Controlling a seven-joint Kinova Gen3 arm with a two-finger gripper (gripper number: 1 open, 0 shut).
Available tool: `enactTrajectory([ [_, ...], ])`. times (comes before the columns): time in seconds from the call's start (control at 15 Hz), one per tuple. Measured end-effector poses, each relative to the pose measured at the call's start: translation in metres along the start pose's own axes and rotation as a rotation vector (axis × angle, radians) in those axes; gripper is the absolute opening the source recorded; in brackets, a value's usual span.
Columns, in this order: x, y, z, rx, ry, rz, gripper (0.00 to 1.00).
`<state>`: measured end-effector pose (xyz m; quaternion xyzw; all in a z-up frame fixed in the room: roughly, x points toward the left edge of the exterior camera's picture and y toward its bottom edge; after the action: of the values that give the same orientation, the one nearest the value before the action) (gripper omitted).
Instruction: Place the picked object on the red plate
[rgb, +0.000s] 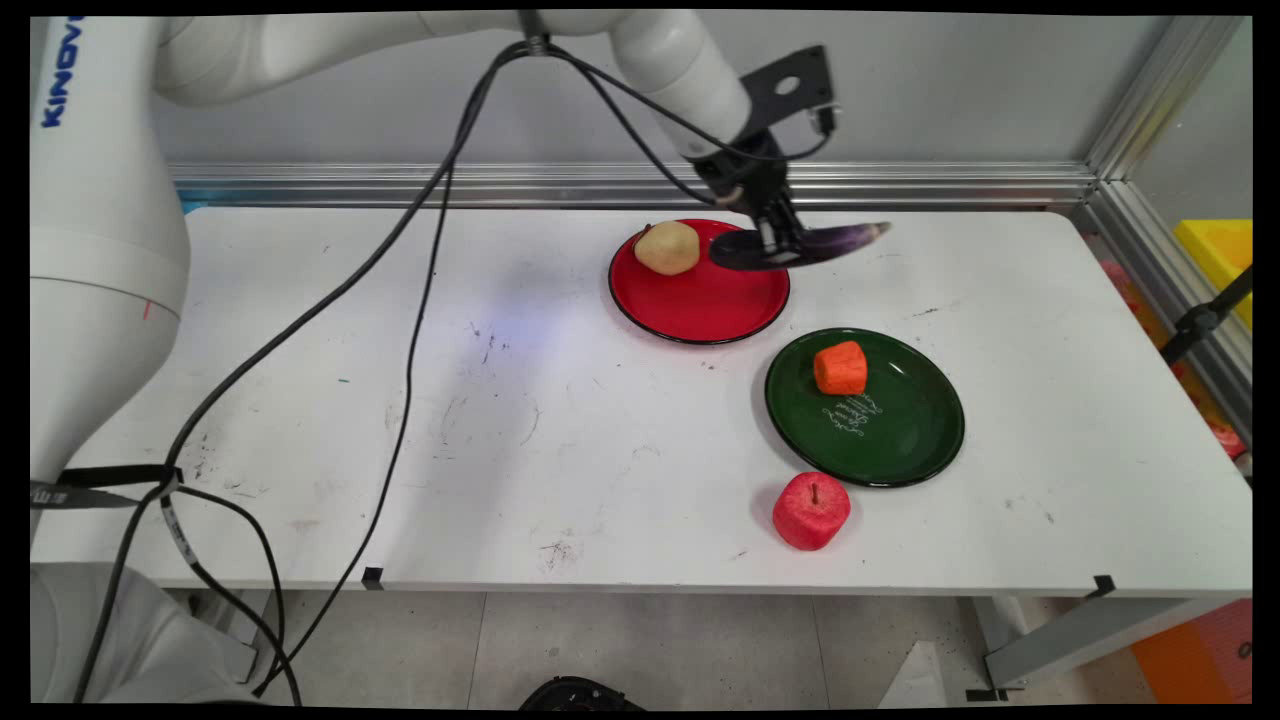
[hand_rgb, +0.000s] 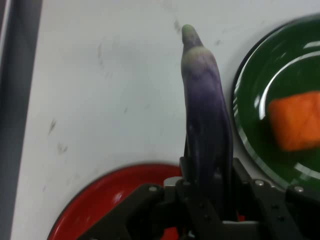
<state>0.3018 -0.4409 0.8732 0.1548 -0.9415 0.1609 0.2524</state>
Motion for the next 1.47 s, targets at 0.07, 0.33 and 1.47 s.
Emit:
enactTrajectory([
  [0.07,-0.010,-0.006,-0.001,0.005,-0.006,-0.012,0.00],
  [0.33,-0.037,-0.024,0.001,0.010,-0.018,-0.039,0.00],
  [1.47,-0.114,-0.041,0.029,-0.043,-0.097,-0.060,0.00],
])
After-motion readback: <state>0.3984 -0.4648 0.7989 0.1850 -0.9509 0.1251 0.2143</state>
